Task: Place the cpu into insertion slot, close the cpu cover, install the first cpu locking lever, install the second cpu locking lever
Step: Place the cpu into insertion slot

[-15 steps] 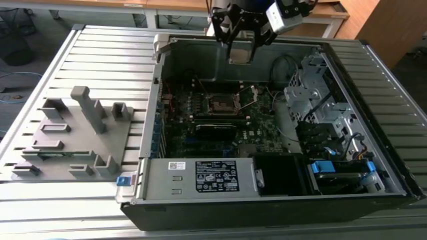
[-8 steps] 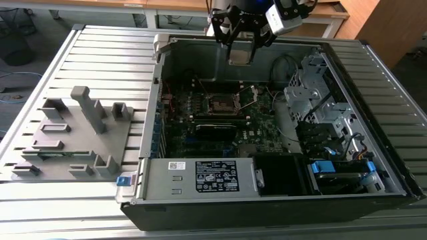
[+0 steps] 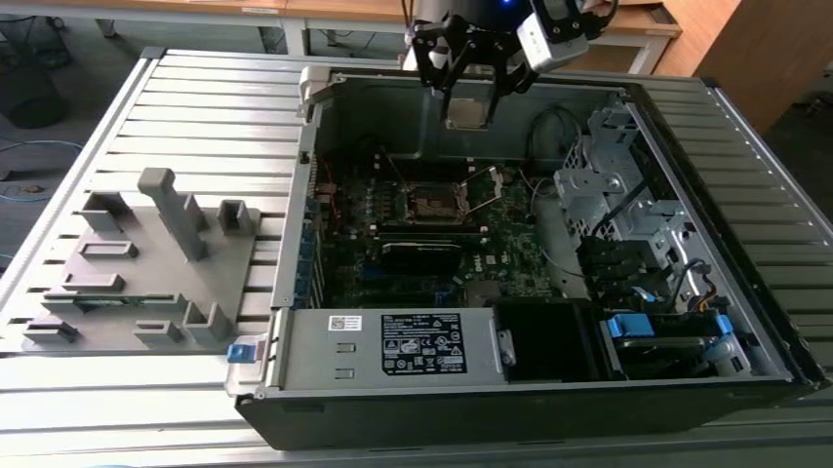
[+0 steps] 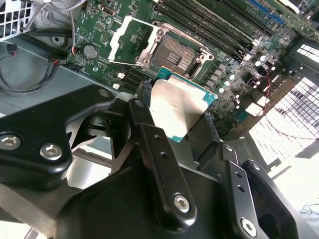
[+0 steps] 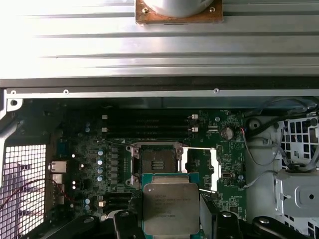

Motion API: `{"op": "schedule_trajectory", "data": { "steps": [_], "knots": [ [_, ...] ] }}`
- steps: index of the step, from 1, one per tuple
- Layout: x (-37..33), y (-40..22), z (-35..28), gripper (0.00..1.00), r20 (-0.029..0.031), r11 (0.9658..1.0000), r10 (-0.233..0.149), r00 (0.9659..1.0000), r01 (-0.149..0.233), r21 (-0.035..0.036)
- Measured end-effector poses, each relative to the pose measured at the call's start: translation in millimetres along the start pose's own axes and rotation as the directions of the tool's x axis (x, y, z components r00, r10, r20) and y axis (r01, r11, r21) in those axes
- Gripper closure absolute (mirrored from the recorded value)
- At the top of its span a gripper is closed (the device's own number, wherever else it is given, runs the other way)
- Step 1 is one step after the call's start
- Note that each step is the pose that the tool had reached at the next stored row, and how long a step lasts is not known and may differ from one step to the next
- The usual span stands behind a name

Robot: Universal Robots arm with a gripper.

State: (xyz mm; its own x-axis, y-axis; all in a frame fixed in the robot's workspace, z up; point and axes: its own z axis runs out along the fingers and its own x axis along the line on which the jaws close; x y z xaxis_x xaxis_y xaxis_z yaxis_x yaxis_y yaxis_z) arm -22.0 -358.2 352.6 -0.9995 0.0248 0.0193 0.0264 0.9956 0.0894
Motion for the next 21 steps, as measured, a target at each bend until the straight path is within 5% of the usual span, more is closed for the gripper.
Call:
{"op": "schedule_trajectory", "data": {
  "steps": [21],
  "knots": [
    [0.0,-0.5,5.5,0.46,0.0000,1.0000,0.000,1.0000,0.000,0.0001]
  ]
}}
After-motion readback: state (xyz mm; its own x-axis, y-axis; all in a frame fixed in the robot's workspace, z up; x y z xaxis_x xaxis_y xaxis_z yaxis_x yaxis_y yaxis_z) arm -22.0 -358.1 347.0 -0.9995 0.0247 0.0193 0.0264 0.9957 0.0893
